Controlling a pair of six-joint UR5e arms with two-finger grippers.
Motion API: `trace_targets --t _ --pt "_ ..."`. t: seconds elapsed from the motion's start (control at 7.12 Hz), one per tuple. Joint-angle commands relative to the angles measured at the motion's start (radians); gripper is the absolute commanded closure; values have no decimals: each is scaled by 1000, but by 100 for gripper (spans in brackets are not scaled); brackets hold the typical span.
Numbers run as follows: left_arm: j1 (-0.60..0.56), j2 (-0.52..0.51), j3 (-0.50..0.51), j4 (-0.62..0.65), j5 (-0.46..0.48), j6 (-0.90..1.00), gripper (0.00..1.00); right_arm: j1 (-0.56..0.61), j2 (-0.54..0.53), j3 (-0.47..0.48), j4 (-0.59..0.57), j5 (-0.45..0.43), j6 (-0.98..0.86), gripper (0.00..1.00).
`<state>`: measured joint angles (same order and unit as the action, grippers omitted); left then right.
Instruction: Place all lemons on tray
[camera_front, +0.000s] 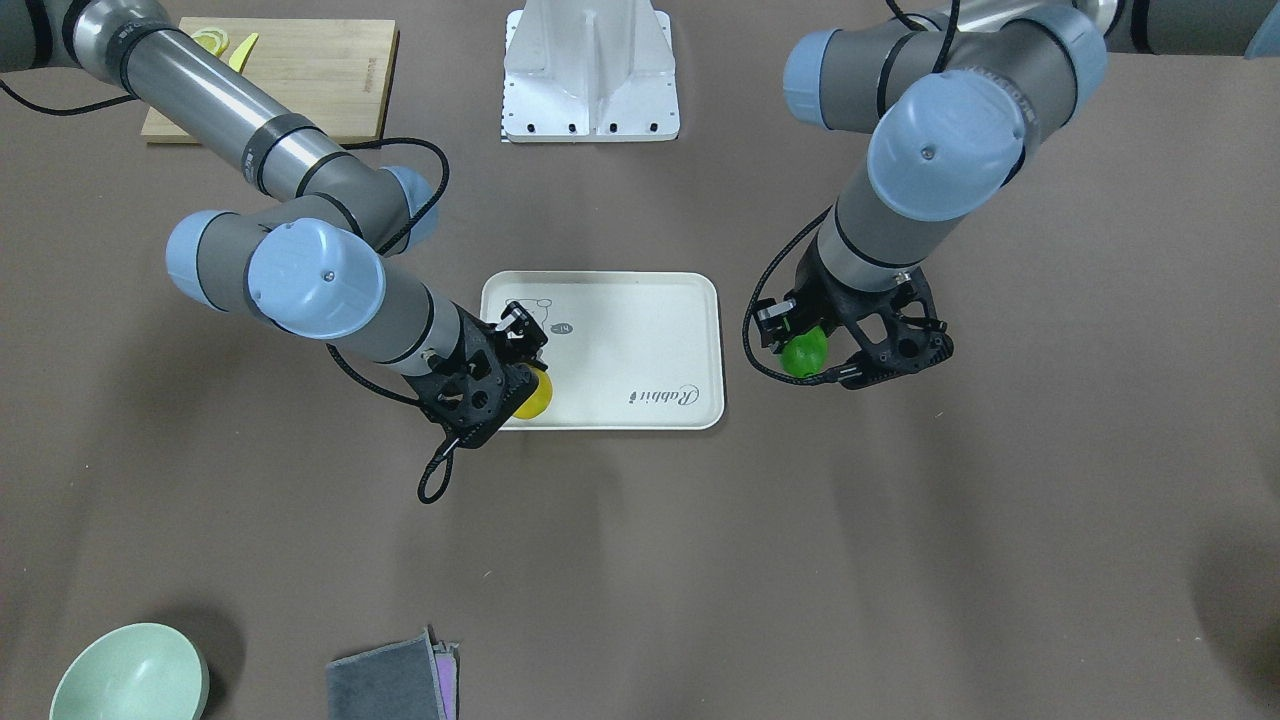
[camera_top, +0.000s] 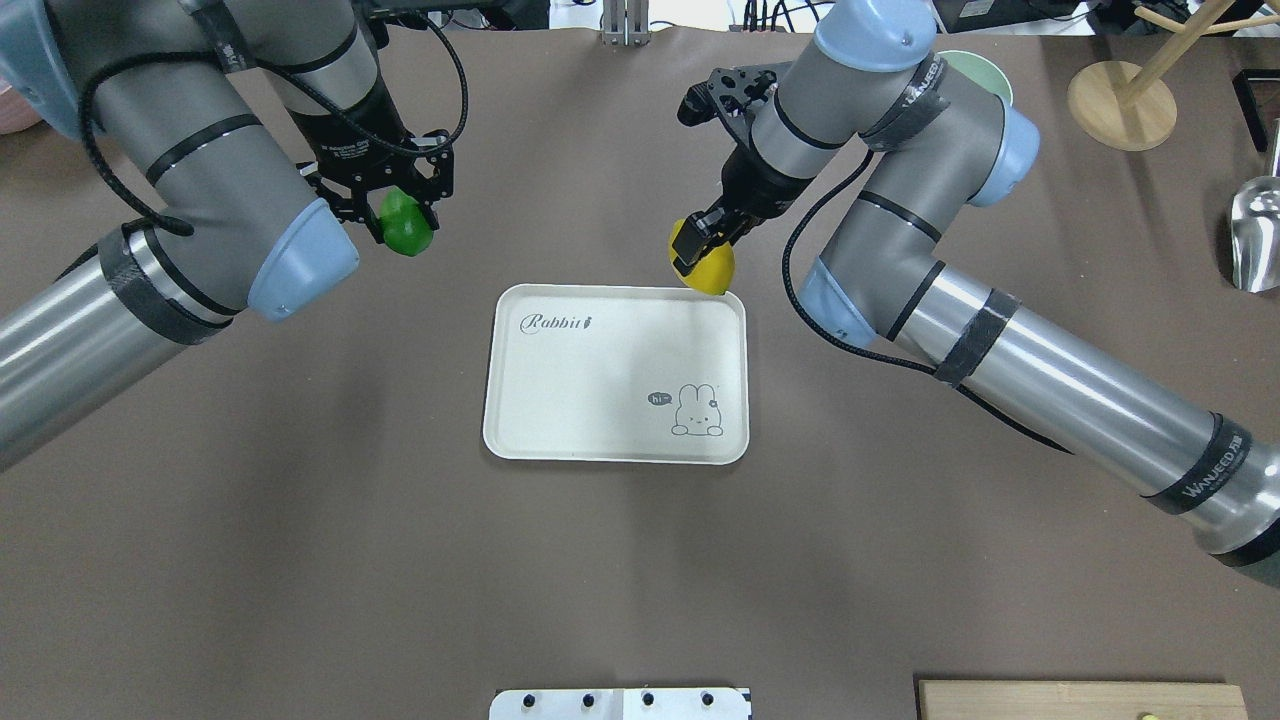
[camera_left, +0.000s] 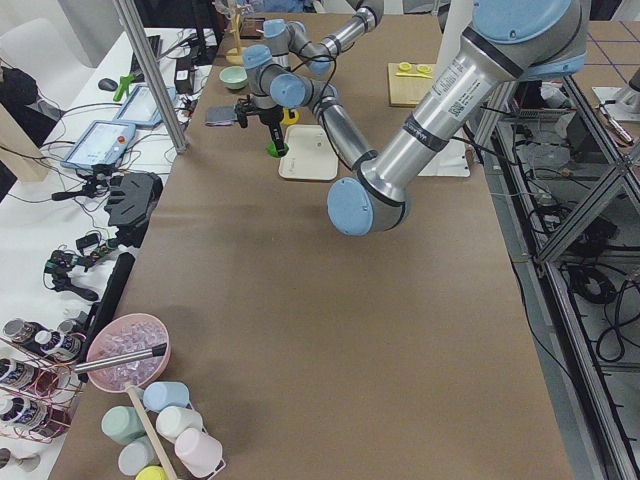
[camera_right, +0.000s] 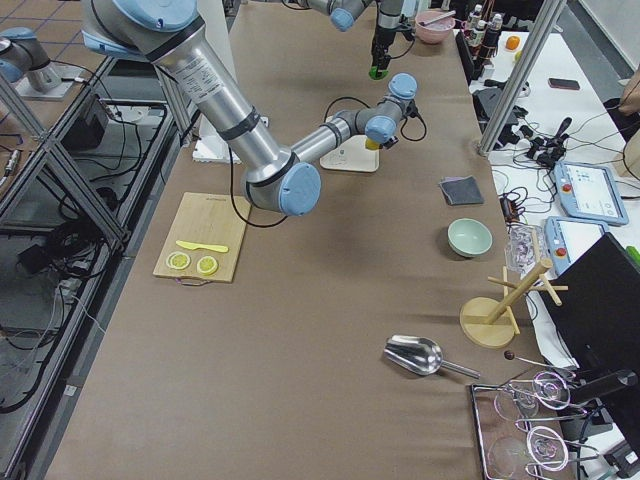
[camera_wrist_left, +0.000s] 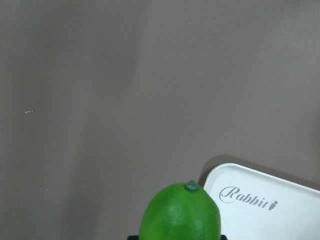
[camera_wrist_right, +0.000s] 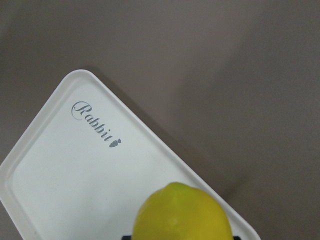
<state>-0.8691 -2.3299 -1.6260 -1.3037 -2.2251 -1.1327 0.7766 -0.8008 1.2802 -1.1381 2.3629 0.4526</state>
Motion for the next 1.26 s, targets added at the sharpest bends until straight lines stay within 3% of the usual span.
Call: trace_targets --t 0.0,0.14,0.42,0.56,1.12 --pt "47 -50 59 -40 28 -74 100 -17 -3 -16 -2 6 -32 51" --pt "70 -66 76 -45 54 -76 100 -28 -12 -18 0 6 -32 44" --pt "154 -68 110 -153 92 -161 100 -49 -14 -34 0 13 -31 8" --pt "182 -77 121 -163 113 -167 100 -66 -21 -33 0 15 -29 0" --pt "208 -71 178 -245 133 -179 100 7 -24 -22 0 94 -31 0"
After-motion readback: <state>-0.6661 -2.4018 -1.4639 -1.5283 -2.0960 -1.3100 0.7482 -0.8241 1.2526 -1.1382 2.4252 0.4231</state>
